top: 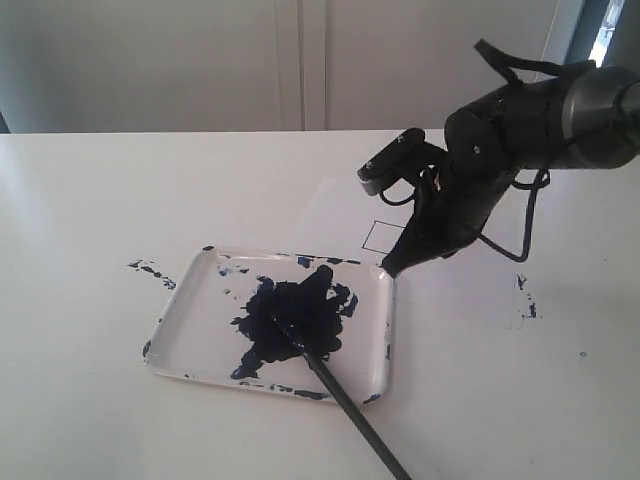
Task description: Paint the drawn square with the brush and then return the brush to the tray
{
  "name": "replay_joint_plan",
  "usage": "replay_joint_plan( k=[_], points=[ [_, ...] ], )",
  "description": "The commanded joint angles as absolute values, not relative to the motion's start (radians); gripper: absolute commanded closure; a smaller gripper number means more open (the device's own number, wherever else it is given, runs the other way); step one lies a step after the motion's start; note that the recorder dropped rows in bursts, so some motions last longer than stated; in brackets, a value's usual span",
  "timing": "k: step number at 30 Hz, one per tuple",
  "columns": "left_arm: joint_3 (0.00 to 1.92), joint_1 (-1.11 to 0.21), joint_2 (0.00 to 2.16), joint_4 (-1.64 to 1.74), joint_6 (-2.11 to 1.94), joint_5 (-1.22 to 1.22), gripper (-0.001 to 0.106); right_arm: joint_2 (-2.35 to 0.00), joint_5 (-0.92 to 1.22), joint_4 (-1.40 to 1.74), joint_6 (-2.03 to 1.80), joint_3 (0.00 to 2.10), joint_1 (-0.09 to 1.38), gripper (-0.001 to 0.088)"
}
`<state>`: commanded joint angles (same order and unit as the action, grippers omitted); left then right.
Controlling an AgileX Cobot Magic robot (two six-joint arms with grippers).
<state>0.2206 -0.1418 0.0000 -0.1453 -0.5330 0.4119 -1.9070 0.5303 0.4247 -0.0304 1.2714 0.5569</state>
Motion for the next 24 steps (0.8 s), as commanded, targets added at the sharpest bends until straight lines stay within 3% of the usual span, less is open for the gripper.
replay_joint_plan(
  k=[8, 24],
  points=[
    [0.221, -0.142, 0.000, -0.145, -0.533, 0.412, 0.105, -2.021, 0.547, 0.646, -0.186, 1.335, 0.526, 0.0868],
    [0.221, -0.142, 0.000, -0.145, -0.533, 0.412, 0.105, -2.098, 0.669, 0.692, -0.213, 1.341, 0.477, 0.0868]
  ],
)
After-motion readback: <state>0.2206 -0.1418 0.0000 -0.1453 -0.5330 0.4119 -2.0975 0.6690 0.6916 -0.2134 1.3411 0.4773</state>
